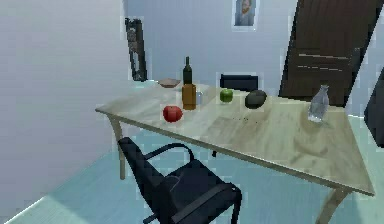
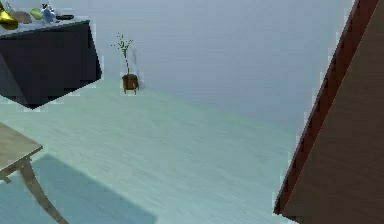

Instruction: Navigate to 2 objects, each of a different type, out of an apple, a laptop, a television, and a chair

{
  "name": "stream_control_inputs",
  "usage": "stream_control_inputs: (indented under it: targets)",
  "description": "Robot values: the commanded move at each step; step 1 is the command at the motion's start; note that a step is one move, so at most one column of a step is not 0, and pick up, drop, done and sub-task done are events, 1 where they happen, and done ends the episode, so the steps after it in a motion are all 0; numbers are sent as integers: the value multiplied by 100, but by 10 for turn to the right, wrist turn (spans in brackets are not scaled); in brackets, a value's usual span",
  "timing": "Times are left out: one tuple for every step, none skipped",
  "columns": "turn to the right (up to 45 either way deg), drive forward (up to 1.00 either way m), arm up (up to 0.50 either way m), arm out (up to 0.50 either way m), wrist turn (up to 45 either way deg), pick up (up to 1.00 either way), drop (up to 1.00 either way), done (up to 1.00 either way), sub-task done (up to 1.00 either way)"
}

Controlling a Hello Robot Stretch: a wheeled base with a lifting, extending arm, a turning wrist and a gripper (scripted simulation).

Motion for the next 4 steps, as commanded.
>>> stream_control_inputs:
  targets:
    - [-450,0,0,0,0,0,0,0,0]
    - [-450,0,0,0,0,0,0,0,0]
    - [-450,0,0,0,0,0,0,0,0]
    - [-120,0,0,0,0,0,0,0,0]
